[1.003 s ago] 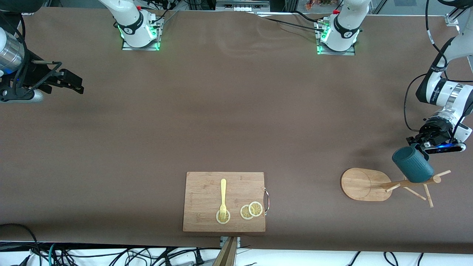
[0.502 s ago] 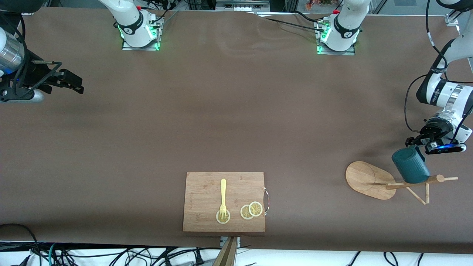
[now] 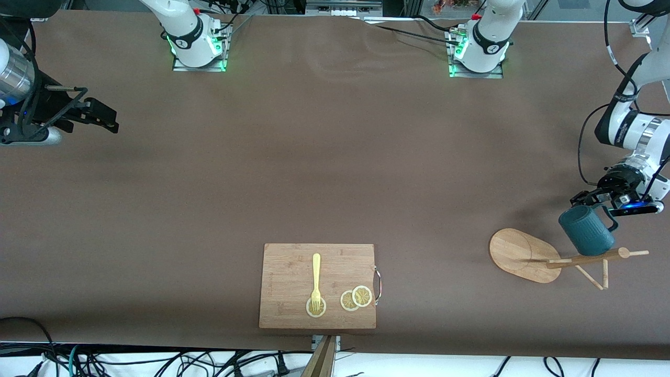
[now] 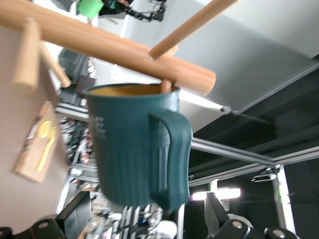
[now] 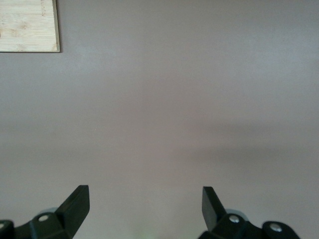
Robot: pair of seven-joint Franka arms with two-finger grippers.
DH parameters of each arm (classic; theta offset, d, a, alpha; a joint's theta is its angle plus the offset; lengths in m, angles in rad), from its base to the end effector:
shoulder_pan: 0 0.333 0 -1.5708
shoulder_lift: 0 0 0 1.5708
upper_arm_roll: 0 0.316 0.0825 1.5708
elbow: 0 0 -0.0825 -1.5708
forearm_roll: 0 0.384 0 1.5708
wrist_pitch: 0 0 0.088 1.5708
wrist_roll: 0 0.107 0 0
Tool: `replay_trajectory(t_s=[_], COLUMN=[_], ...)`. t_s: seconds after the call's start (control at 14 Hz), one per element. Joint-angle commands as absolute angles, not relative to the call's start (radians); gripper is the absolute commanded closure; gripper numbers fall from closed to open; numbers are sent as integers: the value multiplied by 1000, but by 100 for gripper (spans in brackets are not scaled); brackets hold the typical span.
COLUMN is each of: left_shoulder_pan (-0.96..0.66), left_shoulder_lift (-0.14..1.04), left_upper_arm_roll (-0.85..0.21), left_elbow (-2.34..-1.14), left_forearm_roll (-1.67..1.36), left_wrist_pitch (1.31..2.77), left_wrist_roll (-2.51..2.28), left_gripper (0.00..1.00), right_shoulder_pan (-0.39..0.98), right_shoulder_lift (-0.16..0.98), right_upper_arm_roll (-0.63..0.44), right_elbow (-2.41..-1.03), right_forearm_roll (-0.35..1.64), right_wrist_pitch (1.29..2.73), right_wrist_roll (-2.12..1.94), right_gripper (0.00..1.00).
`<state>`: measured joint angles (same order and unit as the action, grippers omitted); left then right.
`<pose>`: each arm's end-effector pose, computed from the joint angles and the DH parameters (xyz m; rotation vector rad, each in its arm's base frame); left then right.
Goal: Pass cup and hang on rack
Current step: 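Open the left gripper and release the mug on the rack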
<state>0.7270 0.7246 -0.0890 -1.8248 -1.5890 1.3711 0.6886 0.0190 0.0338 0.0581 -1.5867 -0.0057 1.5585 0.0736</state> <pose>0.5480 0.2603 0.1983 1.2264 0.5424 0.2449 0.5604 0.0421 0.5971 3.1317 0.0057 -0.0963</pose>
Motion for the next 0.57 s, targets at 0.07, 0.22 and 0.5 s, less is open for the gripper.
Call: replay_trajectory(t_s=[0.07, 0.22, 0.5], left_shoulder_pan=[745, 767, 814], left_shoulder_lift=[670, 640, 548], left_upper_arm_roll=[-58, -58, -58], left_elbow=[-1833, -1835, -1836], left_forearm_roll=[-1420, -1311, -1048], left_wrist_pitch=[1355, 1355, 1353], left_wrist_roll=[741, 741, 741], left_gripper=[0, 0, 0], right_shoulder_pan=[6, 6, 6], right_shoulder_lift=[41, 41, 41], right_upper_arm_roll=[71, 71, 71], right_elbow=[-1566, -1565, -1565], right_forearm_roll=[-8, -8, -8], right_wrist_pitch=[1549, 1548, 1546], right_wrist_roll=[78, 80, 80], right_gripper=[0, 0, 0])
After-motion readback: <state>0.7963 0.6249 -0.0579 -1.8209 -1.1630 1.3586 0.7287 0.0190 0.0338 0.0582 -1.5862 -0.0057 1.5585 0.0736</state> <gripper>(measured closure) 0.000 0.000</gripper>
